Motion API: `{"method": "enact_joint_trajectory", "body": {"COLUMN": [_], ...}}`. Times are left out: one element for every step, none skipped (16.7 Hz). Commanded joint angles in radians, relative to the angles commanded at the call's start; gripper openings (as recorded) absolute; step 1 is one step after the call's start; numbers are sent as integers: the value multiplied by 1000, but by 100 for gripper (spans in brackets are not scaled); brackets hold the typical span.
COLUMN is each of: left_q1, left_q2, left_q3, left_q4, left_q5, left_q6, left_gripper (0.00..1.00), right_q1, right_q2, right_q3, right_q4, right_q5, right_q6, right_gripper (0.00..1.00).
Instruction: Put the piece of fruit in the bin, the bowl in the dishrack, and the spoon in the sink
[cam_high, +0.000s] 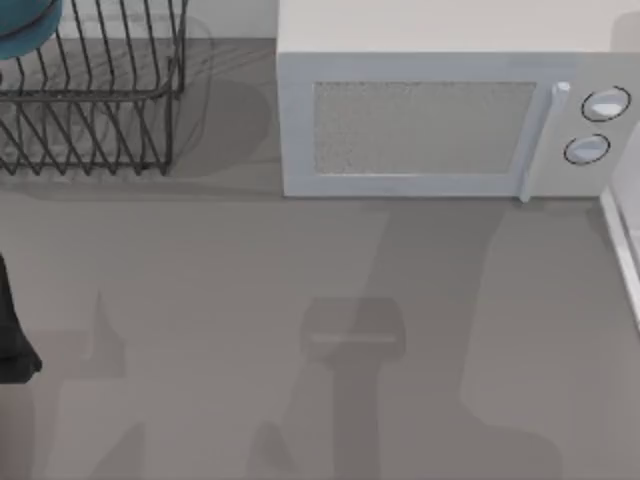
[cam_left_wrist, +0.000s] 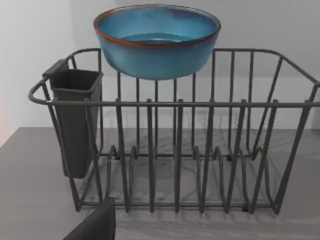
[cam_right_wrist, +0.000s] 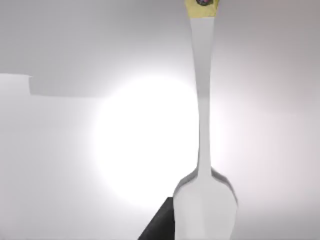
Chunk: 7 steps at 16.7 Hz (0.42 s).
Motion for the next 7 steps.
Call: {"method": "enact_joint_trajectory", "body": {"left_q1": [0,0,0,0,0,0,0], "left_q2": [0,0,0,0,0,0,0], "left_q3": [0,0,0,0,0,0,0], "left_q4": [0,0,0,0,0,0,0], "left_q5": [0,0,0,0,0,0,0], "left_q6": [0,0,0,0,0,0,0], "left_gripper": [100,100,100,100,100,100,100], "right_q1": [0,0,0,0,0,0,0], "right_q2": [0,0,0,0,0,0,0], "right_q3": [0,0,0,0,0,0,0], "right_q4": [0,0,0,0,0,0,0], "right_q5": [0,0,0,0,0,0,0], "right_q6": [0,0,0,0,0,0,0], "right_gripper": [98,100,100,100,100,100,100]}}
